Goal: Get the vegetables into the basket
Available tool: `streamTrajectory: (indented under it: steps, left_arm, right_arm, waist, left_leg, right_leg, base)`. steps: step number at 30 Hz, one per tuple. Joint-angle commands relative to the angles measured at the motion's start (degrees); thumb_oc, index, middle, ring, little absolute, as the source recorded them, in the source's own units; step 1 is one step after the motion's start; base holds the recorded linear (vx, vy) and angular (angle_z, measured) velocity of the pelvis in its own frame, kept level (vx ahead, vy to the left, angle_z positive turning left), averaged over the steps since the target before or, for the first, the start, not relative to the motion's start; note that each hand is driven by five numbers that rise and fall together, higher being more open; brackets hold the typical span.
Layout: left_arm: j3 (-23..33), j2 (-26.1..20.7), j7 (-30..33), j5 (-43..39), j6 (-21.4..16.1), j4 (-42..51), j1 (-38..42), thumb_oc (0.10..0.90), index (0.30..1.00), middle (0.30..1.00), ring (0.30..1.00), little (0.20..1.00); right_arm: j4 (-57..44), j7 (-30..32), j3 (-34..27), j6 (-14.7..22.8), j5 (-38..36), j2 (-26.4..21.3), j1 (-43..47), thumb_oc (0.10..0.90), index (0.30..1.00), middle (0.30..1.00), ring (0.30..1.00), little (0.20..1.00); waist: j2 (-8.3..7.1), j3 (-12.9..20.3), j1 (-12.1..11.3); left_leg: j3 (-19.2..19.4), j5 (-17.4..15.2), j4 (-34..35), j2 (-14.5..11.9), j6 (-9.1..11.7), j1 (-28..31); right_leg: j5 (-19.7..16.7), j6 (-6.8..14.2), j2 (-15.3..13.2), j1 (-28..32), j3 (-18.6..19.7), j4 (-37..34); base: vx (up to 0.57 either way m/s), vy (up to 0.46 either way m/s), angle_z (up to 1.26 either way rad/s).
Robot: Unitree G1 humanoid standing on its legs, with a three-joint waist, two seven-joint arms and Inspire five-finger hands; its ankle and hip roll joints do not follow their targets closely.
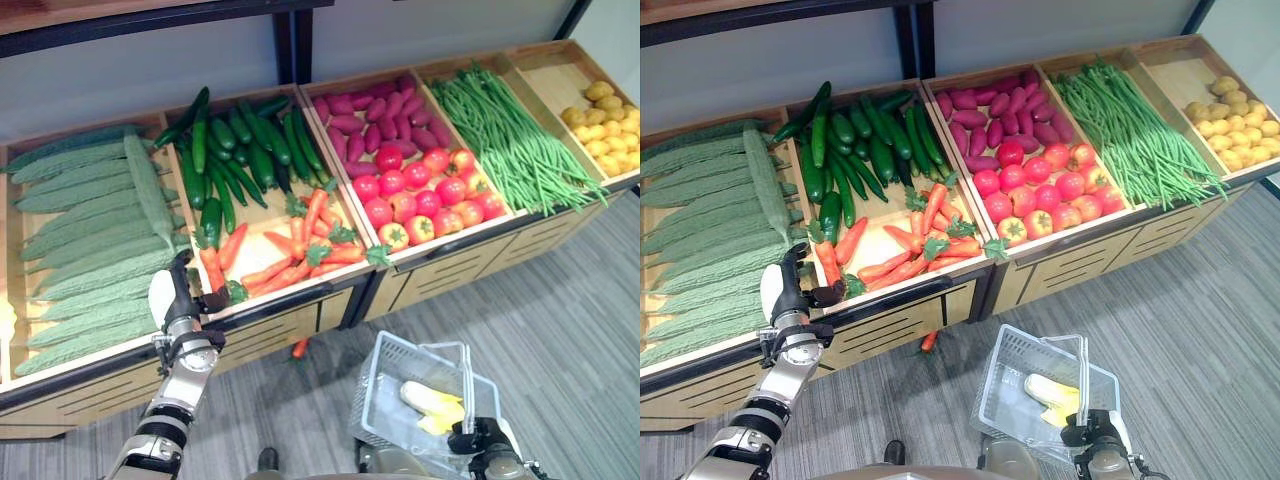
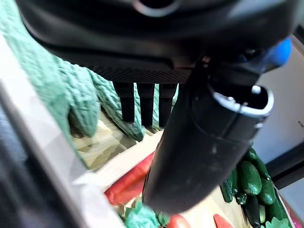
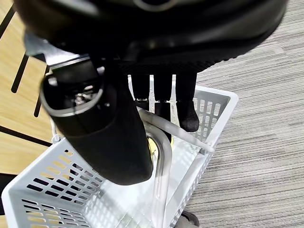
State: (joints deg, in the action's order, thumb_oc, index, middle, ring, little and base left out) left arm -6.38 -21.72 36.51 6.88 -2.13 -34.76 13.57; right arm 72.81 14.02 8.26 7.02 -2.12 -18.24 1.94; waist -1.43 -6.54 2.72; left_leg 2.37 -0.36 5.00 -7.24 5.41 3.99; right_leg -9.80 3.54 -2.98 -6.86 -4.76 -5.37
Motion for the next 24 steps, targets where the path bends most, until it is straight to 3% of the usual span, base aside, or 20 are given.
streamTrajectory:
  steps: [1, 8, 14, 21, 22, 24]
  left_arm:
    - [-3.3, -5.4, 2.1, 6.4, -3.1, -0.2, 10.8, 0.4, 0.3, 0.3, 0.3, 0.3]
    - [-3.3, -6.2, 2.1, 8.7, -3.1, 3.6, 10.9, 0.4, 0.3, 0.3, 0.3, 0.3]
    - [-1.6, -10.8, 1.1, 17.1, -6.0, 23.1, 9.0, 0.4, 0.3, 0.3, 0.3, 0.3]
    - [-1.5, -11.1, -1.3, 17.0, -7.1, 27.5, 7.3, 0.4, 0.3, 0.3, 0.3, 0.3]
    - [-0.4, -8.3, -0.9, 14.6, -6.2, 25.3, 5.4, 0.9, 1.0, 1.0, 1.0, 1.0]
    - [0.2, -6.9, -0.5, 12.9, -5.6, 24.1, 4.8, 0.9, 1.0, 1.0, 1.0, 1.0]
  right_arm:
    - [0.5, 3.7, 1.2, 2.9, -0.3, -1.5, 2.2, 0.4, 0.3, 0.3, 0.3, 0.3]
    - [0.5, 3.6, 1.0, 2.9, -0.2, -1.2, 1.9, 0.4, 0.3, 0.3, 0.3, 0.3]
    - [0.9, 3.0, -0.1, 3.2, 0.0, -0.7, 1.1, 0.4, 0.3, 0.3, 0.3, 0.3]
    - [1.8, 2.4, -0.7, 3.1, -0.4, -0.6, 0.6, 0.4, 0.3, 0.3, 0.3, 0.3]
    - [1.8, 2.5, -0.9, 3.0, -0.3, -0.3, 0.1, 0.4, 0.3, 0.3, 0.3, 0.3]
    - [1.7, 2.5, -0.9, 2.8, -0.2, -0.3, 0.0, 0.4, 0.3, 0.3, 0.3, 0.3]
  waist:
    - [-2.77, 2.3, 0.6]
    - [-2.53, 2.5, 0.7]
    - [-2.04, 3.4, 0.0]
    - [-1.88, 3.8, -0.2]
    - [-1.88, 4.0, 0.0]
    - [-1.95, 3.9, 0.0]
  left_leg:
    - [-1.4, 0.6, 0.0, -3.0, 2.5, -1.9]
    - [-1.2, 0.2, 0.0, -2.8, 2.4, -1.0]
    - [-1.4, -0.3, 0.0, -2.4, 2.3, -0.4]
    - [-1.7, -0.3, 0.0, -2.1, 2.3, -0.4]
    - [-1.8, -0.2, 0.0, -2.1, 2.3, -0.4]
    - [-1.7, -0.2, 0.0, -2.0, 2.2, -0.5]
  right_leg:
    - [4.9, 6.5, -5.0, 4.6, 0.6, 0.4]
    - [5.0, 6.7, -5.3, 5.2, 0.6, 0.4]
    - [5.2, 6.8, -5.9, 6.4, -0.1, 0.4]
    - [5.1, 6.8, -6.3, 6.7, -0.4, 0.4]
    - [5.2, 6.7, -6.3, 6.9, -0.5, 0.4]
    - [5.2, 6.7, -6.4, 6.8, -0.5, 0.4]
  base:
    - [0.0, 0.0, 0.0]
    - [0.0, 0.002, -0.01]
    - [-0.01, 0.005, 0.02]
    - [-0.01, 0.003, 0.01]
    - [0.0, 0.0, 0.0]
    - [0.0, -0.001, 0.02]
